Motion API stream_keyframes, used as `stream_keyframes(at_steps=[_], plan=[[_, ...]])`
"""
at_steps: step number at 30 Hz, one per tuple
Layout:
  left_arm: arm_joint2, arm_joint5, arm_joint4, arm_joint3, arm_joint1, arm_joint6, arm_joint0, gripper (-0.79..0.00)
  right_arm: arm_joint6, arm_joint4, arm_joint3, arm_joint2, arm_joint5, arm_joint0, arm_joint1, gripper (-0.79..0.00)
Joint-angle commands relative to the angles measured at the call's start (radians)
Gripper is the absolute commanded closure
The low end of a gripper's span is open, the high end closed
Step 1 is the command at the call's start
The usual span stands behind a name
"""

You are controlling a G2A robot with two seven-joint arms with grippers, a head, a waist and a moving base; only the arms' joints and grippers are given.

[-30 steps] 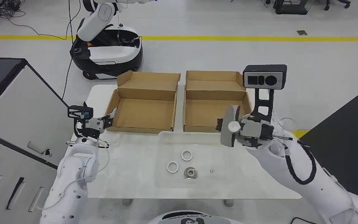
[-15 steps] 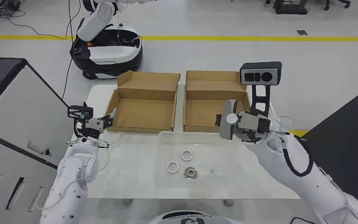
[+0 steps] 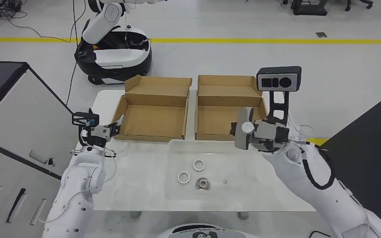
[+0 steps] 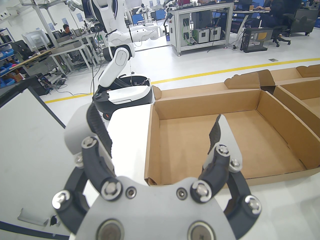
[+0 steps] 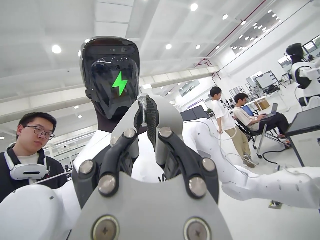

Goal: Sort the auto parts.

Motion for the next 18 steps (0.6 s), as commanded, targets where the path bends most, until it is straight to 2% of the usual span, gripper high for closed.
stream_keyframes(at_steps=[1, 18], plan=[[0.000, 0.000, 0.000, 0.000, 0.000, 0.000, 0.000, -0.785, 0.012, 0.017, -0.002, 0.007, -0.003, -0.006, -0.004, 0.000], [0.000, 0.000, 0.000, 0.000, 0.000, 0.000, 0.000, -0.785, 0.036, 0.035, -0.005, 0.013, -0.002, -0.008, -0.007, 0.000]])
